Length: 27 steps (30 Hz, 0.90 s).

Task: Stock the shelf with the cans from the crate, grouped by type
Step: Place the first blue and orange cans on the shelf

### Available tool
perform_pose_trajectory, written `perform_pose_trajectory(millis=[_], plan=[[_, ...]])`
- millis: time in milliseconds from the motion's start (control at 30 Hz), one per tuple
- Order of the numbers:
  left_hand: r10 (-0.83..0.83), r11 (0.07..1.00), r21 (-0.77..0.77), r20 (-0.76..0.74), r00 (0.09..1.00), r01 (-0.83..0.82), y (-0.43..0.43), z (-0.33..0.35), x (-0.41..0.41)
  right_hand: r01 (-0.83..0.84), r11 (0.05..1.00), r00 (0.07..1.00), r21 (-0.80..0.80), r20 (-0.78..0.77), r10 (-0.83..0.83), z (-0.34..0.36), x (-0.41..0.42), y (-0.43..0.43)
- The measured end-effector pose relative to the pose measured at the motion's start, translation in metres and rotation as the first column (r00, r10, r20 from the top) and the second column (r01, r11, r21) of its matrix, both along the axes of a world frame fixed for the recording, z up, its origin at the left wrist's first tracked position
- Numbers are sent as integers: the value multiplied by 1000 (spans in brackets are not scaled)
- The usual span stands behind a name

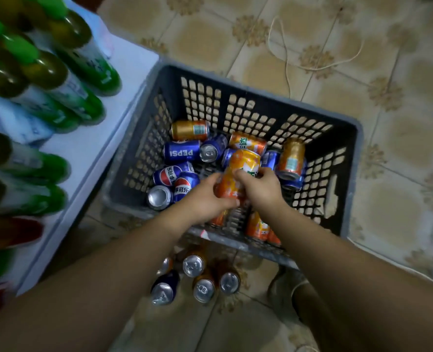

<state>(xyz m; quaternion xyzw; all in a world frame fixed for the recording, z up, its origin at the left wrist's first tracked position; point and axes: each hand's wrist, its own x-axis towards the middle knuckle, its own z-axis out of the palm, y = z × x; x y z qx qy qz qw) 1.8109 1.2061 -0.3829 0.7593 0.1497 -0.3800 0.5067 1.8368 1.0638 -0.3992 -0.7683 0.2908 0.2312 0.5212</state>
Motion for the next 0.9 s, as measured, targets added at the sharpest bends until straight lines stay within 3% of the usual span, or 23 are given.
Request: perform_pose_trajectory(millis=[100,300,433,567,767,833,900], plan=[[93,994,-64,121,988,-86,10,66,-15,30,979,994,202,98,-50,76,-12,15],[279,951,-229,334,900,-210,42,207,-65,-93,909,954,407,298,-36,233,-52,51],[356,923,-292,408,841,-249,77,291,-115,-252,895,907,368,411,86,323,-80,82],[429,900,-300,491,758,-315,121,359,-170,-492,838,752,235,600,274,398,-118,133],[406,871,-77,670,622,-486,216,436,-267,-717,688,516,116,751,411,473,-183,235],[385,801,58,713,586,-596,252,455,-305,-773,622,472,125,768,433,489,-204,268],[301,670,287,738,604,-685,289,467,-343,-820,562,418,110,786,456,501,-221,299]])
